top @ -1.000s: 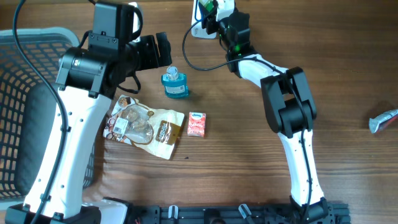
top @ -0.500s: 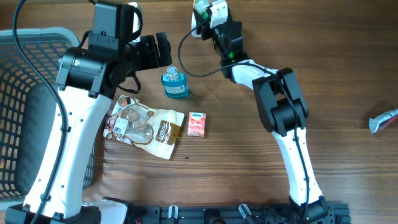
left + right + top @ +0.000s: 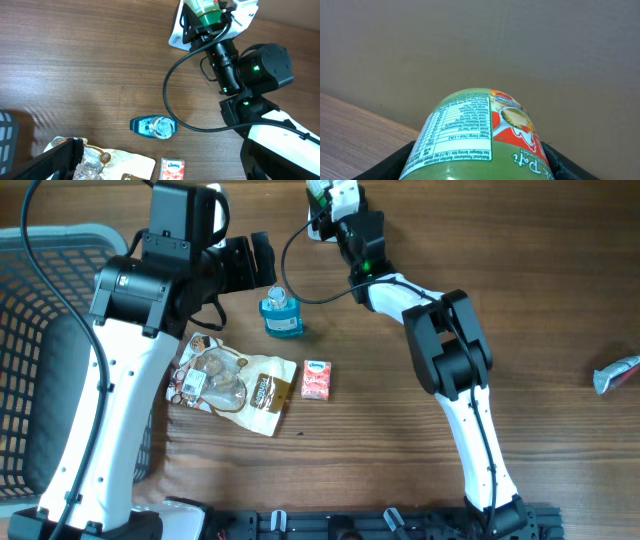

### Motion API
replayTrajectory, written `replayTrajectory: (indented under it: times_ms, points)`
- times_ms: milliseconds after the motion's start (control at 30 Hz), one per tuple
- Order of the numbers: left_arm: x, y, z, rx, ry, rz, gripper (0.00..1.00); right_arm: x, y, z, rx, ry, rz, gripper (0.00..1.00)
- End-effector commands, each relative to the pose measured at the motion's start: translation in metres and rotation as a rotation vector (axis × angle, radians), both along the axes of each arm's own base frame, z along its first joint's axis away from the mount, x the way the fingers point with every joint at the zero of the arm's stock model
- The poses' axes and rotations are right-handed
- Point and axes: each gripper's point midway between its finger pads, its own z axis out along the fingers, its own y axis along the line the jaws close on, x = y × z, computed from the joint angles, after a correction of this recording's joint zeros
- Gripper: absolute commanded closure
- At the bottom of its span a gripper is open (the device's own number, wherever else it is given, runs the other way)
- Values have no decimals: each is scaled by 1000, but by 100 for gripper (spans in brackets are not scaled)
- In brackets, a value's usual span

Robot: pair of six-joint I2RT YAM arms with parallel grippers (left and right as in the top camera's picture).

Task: Scan the item barcode
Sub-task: 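Tilt the jar and hold its label under the white scanner, then carry the green jar rightward and set it on the table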

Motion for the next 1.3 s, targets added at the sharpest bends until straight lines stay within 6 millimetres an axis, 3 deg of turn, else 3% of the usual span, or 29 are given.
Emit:
replayTrajectory:
  times_ms: [0, 200, 400, 667, 833, 1033, 1133, 1200, 1267]
  points:
    - [3, 2, -1, 13, -2, 18, 0, 4, 1, 12, -20, -47, -33, 29]
    - [2, 3, -2, 18, 1, 21, 0, 5, -1, 16, -22, -43, -41, 29]
    - [2, 4, -2, 24, -1, 25, 0, 4, -2, 37, -52, -37, -45, 30]
    - [3, 5, -2, 26, -2, 28, 0, -3, -7, 94, -144, -89, -58, 31]
    - [3, 6, -2, 31, -3, 32, 0, -5, -25, 120, -154, -56, -126, 31]
    - [3, 6, -1, 31, -4, 33, 0, -9, -78, 139, -98, 101, -248, 31]
    - [3, 6, -1, 31, -4, 33, 0, -17, -122, 151, -43, 199, -363, 30]
    - [3, 6, -1, 31, -4, 32, 0, -25, -144, 144, -17, 291, -409, 30]
    - [3, 6, -1, 31, -4, 33, 0, -38, -176, 125, 42, 437, -479, 30]
